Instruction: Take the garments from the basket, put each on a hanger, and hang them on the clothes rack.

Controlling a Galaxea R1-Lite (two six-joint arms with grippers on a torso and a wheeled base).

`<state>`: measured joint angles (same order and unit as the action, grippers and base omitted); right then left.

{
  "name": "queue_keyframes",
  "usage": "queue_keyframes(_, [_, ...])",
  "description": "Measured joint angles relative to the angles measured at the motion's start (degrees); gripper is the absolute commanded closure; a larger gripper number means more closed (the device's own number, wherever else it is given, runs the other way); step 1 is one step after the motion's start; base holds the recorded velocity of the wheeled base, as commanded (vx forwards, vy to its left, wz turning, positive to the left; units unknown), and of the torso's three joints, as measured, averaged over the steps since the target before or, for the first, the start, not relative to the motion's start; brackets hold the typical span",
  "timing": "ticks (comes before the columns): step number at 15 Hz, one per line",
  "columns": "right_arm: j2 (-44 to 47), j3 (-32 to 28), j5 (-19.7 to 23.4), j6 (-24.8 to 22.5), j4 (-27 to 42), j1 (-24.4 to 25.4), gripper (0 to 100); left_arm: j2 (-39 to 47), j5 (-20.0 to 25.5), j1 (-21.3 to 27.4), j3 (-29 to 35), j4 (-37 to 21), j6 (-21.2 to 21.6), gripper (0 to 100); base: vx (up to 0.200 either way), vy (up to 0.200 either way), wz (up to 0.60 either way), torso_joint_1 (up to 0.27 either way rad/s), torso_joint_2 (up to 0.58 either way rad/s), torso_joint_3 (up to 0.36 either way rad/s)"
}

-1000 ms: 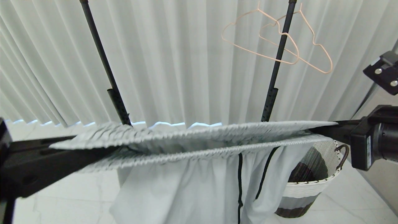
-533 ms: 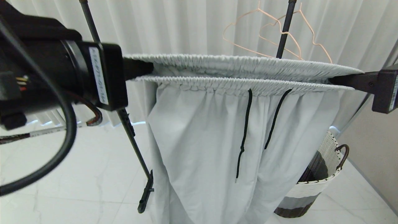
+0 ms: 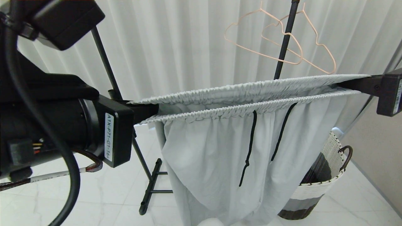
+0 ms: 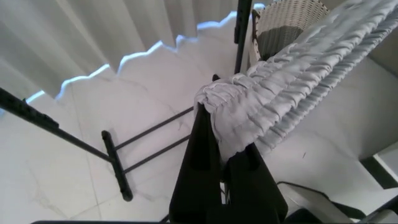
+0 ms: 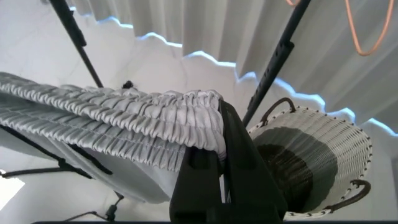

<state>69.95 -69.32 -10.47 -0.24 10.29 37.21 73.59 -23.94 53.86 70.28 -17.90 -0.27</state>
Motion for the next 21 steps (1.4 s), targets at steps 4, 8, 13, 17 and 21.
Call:
queue_keyframes(4, [-2.5,0.1,0.0,-0.5,6.9,-0.2,100,0.1,-0.4,-0.1,-0.1,2.0,-0.1,100,0.0,0.0,0.0,0.0,0.0,0.0])
queue_keyframes(8, [-10.1,-2.4,8.4,-0.5,24.7,2.3,100,3.9,-0.9,-3.2,0.7,14.8,0.3,100,0.0,0.0,0.0,0.0,0.0,0.0])
queue_keyframes(13, [-15.1,0.0,11.2,-0.5,27.2,14.3,100,7.8,-0.9,-4.0,2.6,17.8,0.7,100,0.0,0.0,0.0,0.0,0.0,0.0])
queue_keyframes(17, [-15.0,1.0,2.4,-0.5,26.5,16.2,100,5.8,-0.5,-4.0,1.3,13.4,1.0,100,0.0,0.0,0.0,0.0,0.0,0.0])
queue_keyframes(21, [-10.5,1.2,-1.8,-0.5,15.3,12.8,100,-0.6,1.1,-3.2,0.9,2.8,0.8,100,0.0,0.0,0.0,0.0,0.0,0.0])
